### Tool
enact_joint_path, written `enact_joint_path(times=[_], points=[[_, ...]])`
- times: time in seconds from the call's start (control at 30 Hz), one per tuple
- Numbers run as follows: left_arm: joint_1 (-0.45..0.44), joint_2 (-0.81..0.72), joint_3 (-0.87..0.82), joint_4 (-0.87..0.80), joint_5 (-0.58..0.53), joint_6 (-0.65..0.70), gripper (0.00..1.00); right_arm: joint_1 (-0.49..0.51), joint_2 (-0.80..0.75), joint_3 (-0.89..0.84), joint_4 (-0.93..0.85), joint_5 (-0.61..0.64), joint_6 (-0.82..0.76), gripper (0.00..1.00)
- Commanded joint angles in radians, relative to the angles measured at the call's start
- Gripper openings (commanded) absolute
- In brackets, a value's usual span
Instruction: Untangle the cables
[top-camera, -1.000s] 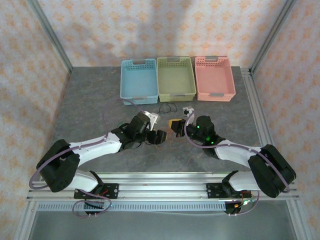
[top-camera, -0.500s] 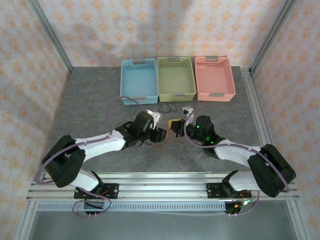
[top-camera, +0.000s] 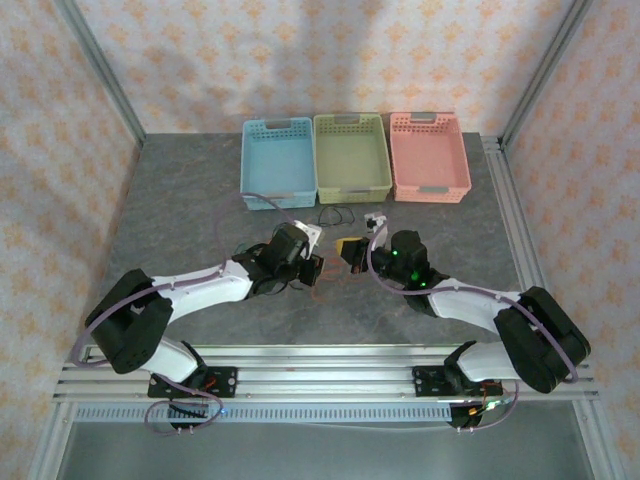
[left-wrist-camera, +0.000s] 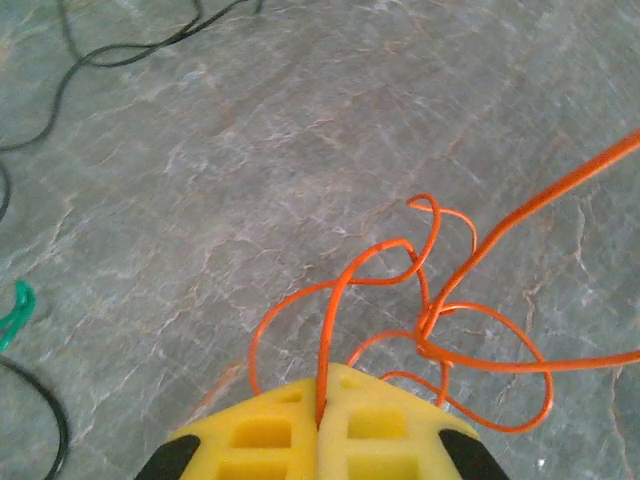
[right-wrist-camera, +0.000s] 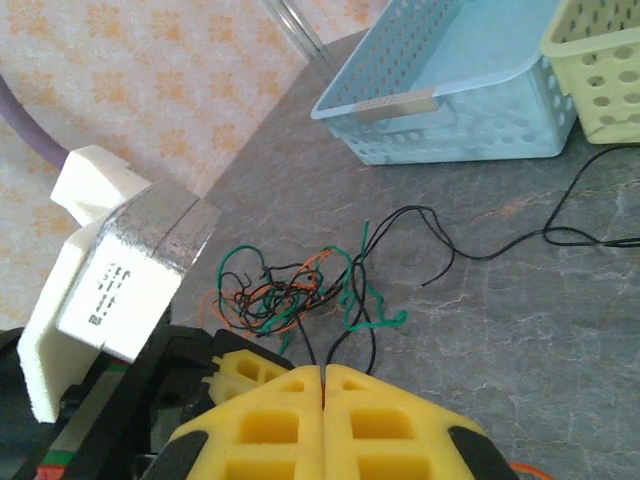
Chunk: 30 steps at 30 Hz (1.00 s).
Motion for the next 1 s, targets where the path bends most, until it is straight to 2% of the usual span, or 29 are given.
enact_joint_path(times=[0.0,0.1,0.27,0.37,0.57,0.67,0.7,0.8,0.83,0.9,0.97], points=[[-0.003,-0.079,0.013,-0.066,-0.18,-0.002,0.0,0.007,-0.027,0.035,-0.067,0.129,-0.039,0.0],[0.011,-0.146,-0.016,-0.097,-0.303,-0.023,0.0,0.007,-0.06,0.032,-0.136,0.271,-0.049,0.0],[0.061,-0.241,-0.063,-0.129,-0.413,-0.077,0.0,0.005,-0.1,0.025,-0.215,0.46,-0.051,0.0],[0.093,-0.281,-0.084,-0.137,-0.433,-0.101,0.0,0.006,-0.113,0.019,-0.225,0.507,-0.049,0.0],[0.1,-0.324,-0.101,-0.151,-0.476,-0.111,0.0,0.004,-0.123,0.013,-0.237,0.582,-0.042,0.0],[0.102,-0.328,-0.104,-0.15,-0.472,-0.113,0.0,0.005,-0.12,0.007,-0.219,0.58,-0.04,0.01],[0.102,-0.327,-0.103,-0.145,-0.466,-0.112,0.0,0.004,-0.118,0.005,-0.21,0.567,-0.041,0.07],[0.102,-0.325,-0.11,-0.125,-0.429,-0.104,0.0,0.005,-0.107,0.009,-0.195,0.533,-0.042,0.38],[0.102,-0.326,-0.113,-0.117,-0.418,-0.102,0.0,0.004,-0.104,0.01,-0.192,0.524,-0.046,0.44],[0.102,-0.329,-0.118,-0.102,-0.397,-0.099,0.0,0.004,-0.098,0.013,-0.187,0.507,-0.045,0.53],[0.102,-0.334,-0.121,-0.095,-0.386,-0.097,0.0,0.005,-0.095,0.011,-0.176,0.487,-0.048,0.55]])
